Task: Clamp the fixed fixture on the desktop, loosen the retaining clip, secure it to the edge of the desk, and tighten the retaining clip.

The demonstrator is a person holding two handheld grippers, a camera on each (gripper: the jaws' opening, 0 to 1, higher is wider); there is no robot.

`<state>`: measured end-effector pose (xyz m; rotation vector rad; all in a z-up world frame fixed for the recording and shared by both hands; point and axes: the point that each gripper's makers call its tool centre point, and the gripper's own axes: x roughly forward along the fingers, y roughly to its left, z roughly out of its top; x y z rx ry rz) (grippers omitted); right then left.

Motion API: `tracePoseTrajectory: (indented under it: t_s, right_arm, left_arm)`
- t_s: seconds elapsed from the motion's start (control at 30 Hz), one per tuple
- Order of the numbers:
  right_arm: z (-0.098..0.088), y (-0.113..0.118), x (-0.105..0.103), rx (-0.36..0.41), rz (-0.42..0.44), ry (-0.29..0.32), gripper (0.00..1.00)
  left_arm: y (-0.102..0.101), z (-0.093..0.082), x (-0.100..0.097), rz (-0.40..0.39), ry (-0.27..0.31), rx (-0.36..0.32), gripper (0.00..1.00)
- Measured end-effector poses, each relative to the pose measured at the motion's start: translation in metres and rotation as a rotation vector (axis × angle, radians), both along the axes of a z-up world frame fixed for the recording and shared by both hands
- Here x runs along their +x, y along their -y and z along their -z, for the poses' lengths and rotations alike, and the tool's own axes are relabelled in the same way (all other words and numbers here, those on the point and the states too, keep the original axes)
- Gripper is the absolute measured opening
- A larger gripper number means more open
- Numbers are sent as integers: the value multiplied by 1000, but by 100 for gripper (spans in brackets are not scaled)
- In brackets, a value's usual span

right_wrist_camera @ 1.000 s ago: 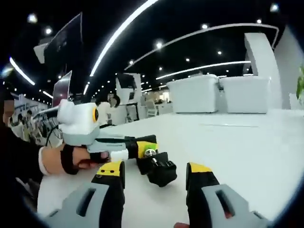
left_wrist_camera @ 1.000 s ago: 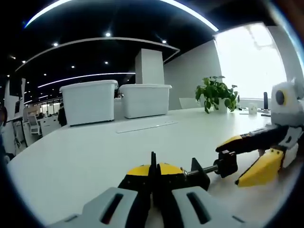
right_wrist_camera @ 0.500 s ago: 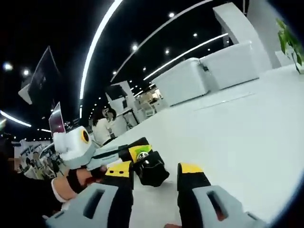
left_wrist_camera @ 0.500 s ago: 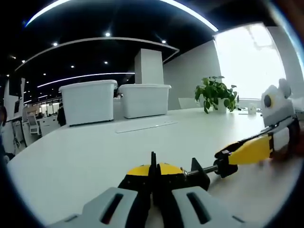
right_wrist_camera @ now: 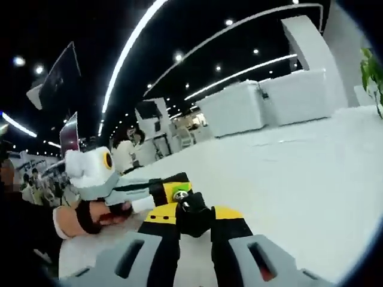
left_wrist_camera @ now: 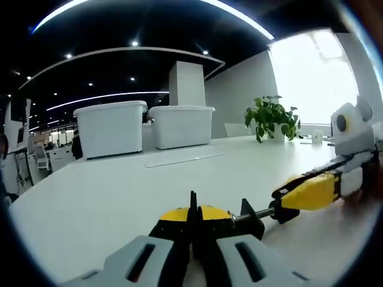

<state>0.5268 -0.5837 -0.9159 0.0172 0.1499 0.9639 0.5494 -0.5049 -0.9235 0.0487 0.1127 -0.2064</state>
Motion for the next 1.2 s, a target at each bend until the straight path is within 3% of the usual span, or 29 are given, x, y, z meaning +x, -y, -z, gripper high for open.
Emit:
tracePoseTrajectory:
  t_s: [0.07,0.2,0.4,0.5,0.73,0.87,1.2]
  right_arm:
    - [-1,-2,-6,-55,-7,98,17]
    - [-2,-3,-6,-127,-1,214,17]
    - [-3,-10,-14,-313,-9,499,18]
    - [-2,-12,-14,-371,-8,576,18]
    - [1,-13,-14,-417,-9,635,18]
    - [1,-14,-15,-489,-9,727,18]
    - [3,-14,-19,-547,-8,798,19]
  left_arm:
    - [0,0,0,-4,0,-2,4]
    - [-1,0,0,-8,-1,-2,4]
    - [-3,0,0,-17,-2,-7,4]
    - [-4,0,0,-23,-2,-6,4]
    - [-5,0,0,-27,-3,-7,4]
    - [-5,1,0,-27,-3,-7,4]
    - [-5,1,0,-29,-3,-4,4]
